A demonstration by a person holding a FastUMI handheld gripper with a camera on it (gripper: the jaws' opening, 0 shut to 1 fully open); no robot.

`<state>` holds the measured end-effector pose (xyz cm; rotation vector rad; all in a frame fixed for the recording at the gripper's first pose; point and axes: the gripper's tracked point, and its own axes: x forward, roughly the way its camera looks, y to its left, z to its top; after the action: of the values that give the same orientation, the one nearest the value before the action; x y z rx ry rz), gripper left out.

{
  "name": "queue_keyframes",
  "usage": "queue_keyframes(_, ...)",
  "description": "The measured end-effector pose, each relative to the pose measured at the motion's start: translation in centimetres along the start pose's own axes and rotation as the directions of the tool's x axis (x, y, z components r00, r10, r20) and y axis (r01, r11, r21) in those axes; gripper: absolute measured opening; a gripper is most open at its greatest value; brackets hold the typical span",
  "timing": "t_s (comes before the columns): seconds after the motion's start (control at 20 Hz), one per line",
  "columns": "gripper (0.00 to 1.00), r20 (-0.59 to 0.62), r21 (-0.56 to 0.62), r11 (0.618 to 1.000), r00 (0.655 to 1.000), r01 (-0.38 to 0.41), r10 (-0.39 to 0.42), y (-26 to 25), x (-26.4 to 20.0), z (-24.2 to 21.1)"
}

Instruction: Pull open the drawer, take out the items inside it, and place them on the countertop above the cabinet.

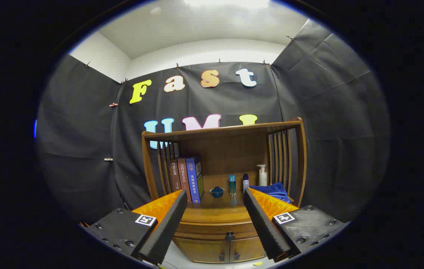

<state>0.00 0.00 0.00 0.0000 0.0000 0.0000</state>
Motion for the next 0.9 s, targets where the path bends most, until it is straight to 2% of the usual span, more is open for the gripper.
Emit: queue_keyframes(0.9, 0.98, 0.012, -0.020, 0.999, 1.000, 0.029, -0.029, -0.62, -0.43, 0.82)
